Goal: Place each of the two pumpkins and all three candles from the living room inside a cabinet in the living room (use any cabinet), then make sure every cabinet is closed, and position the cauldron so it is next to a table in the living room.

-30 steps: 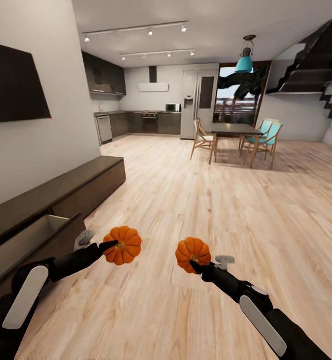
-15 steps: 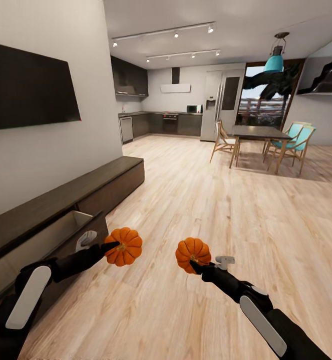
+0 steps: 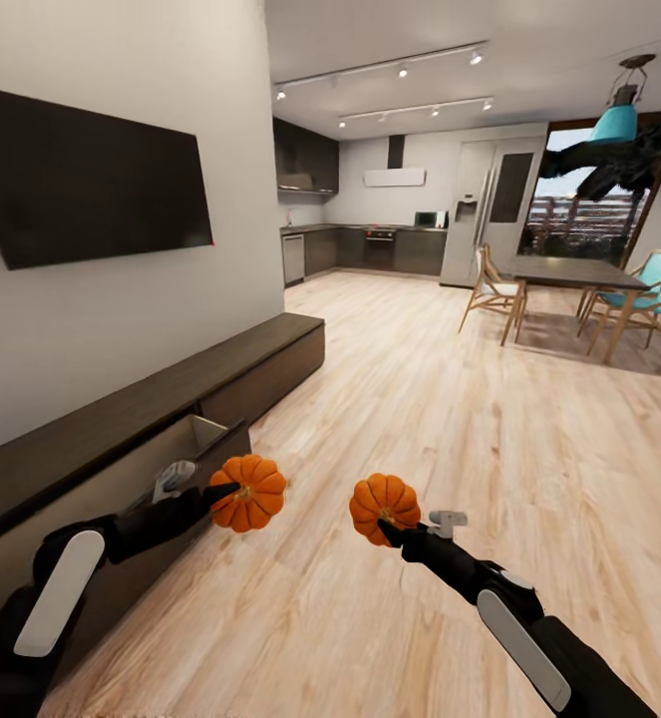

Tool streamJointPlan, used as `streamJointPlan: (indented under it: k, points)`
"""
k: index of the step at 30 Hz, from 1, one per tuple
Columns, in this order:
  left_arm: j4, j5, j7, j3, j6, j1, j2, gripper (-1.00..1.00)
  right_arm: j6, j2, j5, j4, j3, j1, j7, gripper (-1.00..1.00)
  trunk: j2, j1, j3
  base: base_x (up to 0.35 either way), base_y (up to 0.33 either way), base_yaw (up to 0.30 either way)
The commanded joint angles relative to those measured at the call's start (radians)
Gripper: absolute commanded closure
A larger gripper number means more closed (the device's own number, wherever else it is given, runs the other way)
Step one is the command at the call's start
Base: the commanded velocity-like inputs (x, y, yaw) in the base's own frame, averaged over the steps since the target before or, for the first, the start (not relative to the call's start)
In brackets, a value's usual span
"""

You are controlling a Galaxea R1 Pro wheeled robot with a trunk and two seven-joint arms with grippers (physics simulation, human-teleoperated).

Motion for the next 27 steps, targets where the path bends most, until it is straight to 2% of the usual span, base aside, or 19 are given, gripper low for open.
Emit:
streamJointPlan:
  k: [1, 25, 27]
  points:
    - [0.0, 0.0, -0.007, 0.001, 0.005, -0.001, -0.001, 1.0, 0.003, -0.001, -0.008, -0.001, 0.001, -0.001, -0.001, 1.0, 0.007, -0.004, 0.002, 0.0, 0.0, 0.266]
    - [0.0, 0.0, -0.01, 0.001, 0.005, -0.001, 0.0, 1.0, 0.001, -0.001, -0.009, 0.005, 0.001, -0.001, -0.001, 1.0, 0.175, -0.096, 0.078, 0.0, 0.0, 0.266]
    - [-0.001, 0.0, -0.015, 0.0, 0.005, 0.0, 0.0, 1.0, 0.001, -0.001, -0.01, 0.01, 0.0, -0.001, -0.001, 1.0, 0.175, -0.096, 0.078, 0.0, 0.0, 0.266]
